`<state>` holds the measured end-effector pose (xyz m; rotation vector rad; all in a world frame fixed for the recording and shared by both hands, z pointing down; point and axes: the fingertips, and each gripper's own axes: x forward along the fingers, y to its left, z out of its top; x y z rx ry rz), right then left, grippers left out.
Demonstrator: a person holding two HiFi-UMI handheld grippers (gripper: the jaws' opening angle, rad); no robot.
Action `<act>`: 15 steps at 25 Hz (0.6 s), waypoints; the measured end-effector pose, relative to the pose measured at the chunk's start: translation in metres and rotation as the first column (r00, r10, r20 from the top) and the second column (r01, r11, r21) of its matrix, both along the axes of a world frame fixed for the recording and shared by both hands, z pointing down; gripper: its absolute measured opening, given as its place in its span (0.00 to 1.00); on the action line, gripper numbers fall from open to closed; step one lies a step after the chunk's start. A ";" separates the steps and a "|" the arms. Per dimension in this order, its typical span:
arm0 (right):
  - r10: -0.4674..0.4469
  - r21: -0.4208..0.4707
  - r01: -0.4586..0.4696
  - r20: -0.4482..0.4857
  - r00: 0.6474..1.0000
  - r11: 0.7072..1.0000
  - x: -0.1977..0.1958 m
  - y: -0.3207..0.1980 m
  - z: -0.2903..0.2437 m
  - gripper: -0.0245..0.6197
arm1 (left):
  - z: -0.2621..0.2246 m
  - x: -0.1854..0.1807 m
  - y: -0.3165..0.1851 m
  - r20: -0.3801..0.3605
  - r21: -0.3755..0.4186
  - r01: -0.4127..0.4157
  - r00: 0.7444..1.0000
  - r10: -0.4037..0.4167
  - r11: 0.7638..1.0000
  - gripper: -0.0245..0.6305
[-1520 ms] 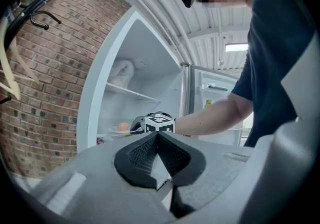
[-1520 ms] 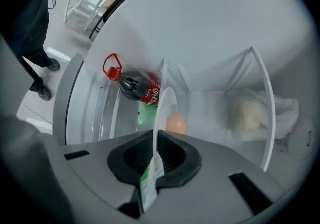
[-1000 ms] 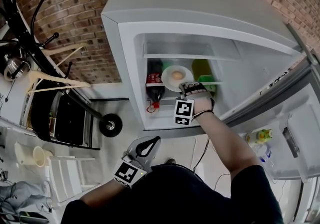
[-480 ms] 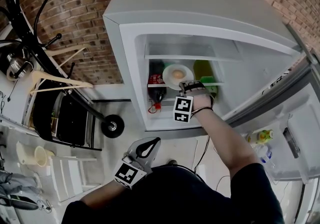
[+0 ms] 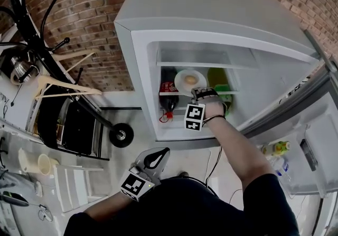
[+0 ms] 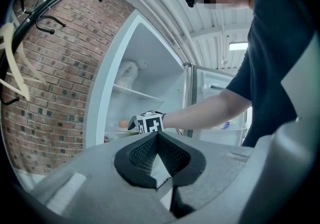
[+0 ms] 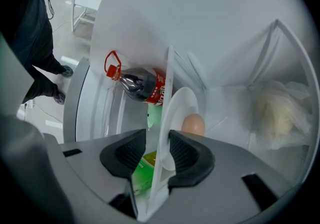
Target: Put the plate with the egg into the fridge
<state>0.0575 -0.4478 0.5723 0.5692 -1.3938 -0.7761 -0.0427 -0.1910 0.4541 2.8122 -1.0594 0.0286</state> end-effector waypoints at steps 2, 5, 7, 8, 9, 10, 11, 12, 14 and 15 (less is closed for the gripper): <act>-0.001 0.004 0.001 -0.006 1.000 1.000 0.000 -0.001 0.001 0.28 | -0.001 0.000 0.000 0.002 0.000 -0.003 1.000 0.003 1.000 0.04; -0.007 0.016 0.007 -0.010 1.000 1.000 -0.001 -0.002 0.001 0.28 | -0.001 0.001 0.001 0.001 -0.002 -0.004 1.000 0.004 1.000 0.04; -0.008 0.026 0.009 -0.007 1.000 1.000 -0.001 -0.002 0.000 0.28 | 0.000 0.001 0.000 -0.001 -0.010 -0.004 1.000 0.004 1.000 0.04; -0.008 0.037 0.008 -0.007 1.000 0.999 0.000 -0.003 -0.001 0.28 | 0.001 0.001 0.001 -0.001 -0.013 -0.006 1.000 0.006 1.000 0.04; -0.006 0.049 0.006 -0.009 1.000 0.999 0.001 -0.003 -0.002 0.28 | 0.002 0.001 0.001 0.002 -0.012 -0.010 1.000 0.010 1.000 0.04; -0.003 0.061 0.004 -0.010 1.000 0.998 0.003 -0.003 -0.004 0.28 | 0.002 0.002 0.001 0.006 -0.007 -0.016 1.000 0.016 1.000 0.04; 0.000 0.071 0.001 -0.010 1.000 0.998 0.004 -0.002 -0.005 0.29 | 0.002 0.002 0.001 0.010 -0.002 -0.020 1.000 0.020 1.000 0.04; 0.002 0.076 -0.002 -0.007 1.000 0.997 0.004 0.000 -0.007 0.29 | 0.001 0.002 0.001 0.011 0.002 -0.023 1.000 0.023 1.000 0.04; 0.005 0.083 -0.005 0.004 1.000 0.997 0.004 0.006 -0.012 0.30 | 0.000 0.003 0.001 0.012 0.007 -0.032 0.999 0.032 0.999 0.04; 0.005 0.089 -0.006 0.011 1.000 0.996 0.003 0.010 -0.015 0.29 | -0.001 0.004 0.001 0.011 0.008 -0.036 0.999 0.036 0.999 0.05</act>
